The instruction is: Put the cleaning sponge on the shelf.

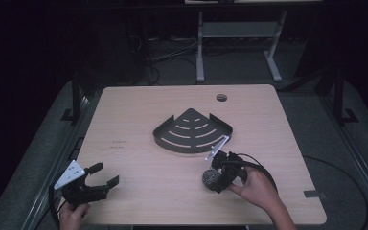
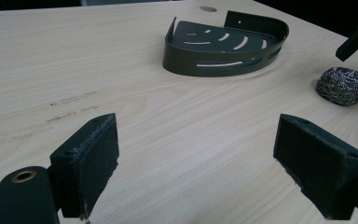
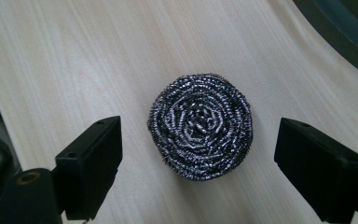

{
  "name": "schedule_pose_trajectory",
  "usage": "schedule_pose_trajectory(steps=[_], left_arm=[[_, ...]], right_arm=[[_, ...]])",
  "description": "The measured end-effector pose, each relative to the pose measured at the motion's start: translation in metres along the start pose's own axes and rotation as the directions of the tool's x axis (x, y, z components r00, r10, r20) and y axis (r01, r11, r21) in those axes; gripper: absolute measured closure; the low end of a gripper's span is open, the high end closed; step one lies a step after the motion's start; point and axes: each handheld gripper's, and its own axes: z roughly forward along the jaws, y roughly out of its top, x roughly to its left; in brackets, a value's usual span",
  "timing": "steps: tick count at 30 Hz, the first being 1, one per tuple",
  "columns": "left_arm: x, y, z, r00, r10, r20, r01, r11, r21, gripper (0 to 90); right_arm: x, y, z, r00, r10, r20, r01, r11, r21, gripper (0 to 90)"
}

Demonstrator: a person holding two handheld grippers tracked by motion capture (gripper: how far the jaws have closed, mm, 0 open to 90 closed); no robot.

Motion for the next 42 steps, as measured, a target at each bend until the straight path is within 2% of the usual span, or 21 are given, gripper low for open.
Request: schedule_pose_trajectory(steps=[6, 14, 24, 32, 38, 42], left_arm=[[0.0, 0.0, 0.0, 1.0, 0.002, 0.001, -0.002, 1.0, 0.001, 13.3], [-0.001, 0.0, 0.0, 1.0, 0.003, 0.002, -0.003, 1.0, 0.0, 13.3], [-0.001, 0.001, 0.001, 1.0, 0.003, 0.003, -0.003, 1.0, 0.001, 13.3], [-0.001, 0.001, 0.001, 1.0, 0.002, 0.003, -0.002, 1.0, 0.0, 13.3], [-0.001, 0.001, 0.0, 1.0, 0.003, 0.003, -0.002, 1.0, 0.0, 13.3], [-0.001, 0.001, 0.0, 1.0, 0.001, 0.003, -0.001, 1.0, -0.001, 13.3]], right_arm=[[-0.004, 0.002, 0.008, 0.9998, 0.016, -0.012, -0.016, 1.0, 0.018, 14.7], [-0.006, 0.005, 0.022, 0.9999, 0.01, -0.014, -0.009, 0.998, 0.065, 15.4], [-0.005, 0.006, 0.028, 1.0, 0.004, -0.008, -0.003, 0.996, 0.092, 21.0], [-0.007, 0.005, 0.029, 0.9999, 0.003, -0.017, -0.001, 0.995, 0.099, 29.6], [-0.006, 0.007, 0.027, 0.9999, -0.012, -0.004, 0.012, 0.994, 0.105, 32.0], [-0.005, 0.01, 0.021, 0.9998, -0.02, -0.003, 0.02, 0.996, 0.089, 32.4]])
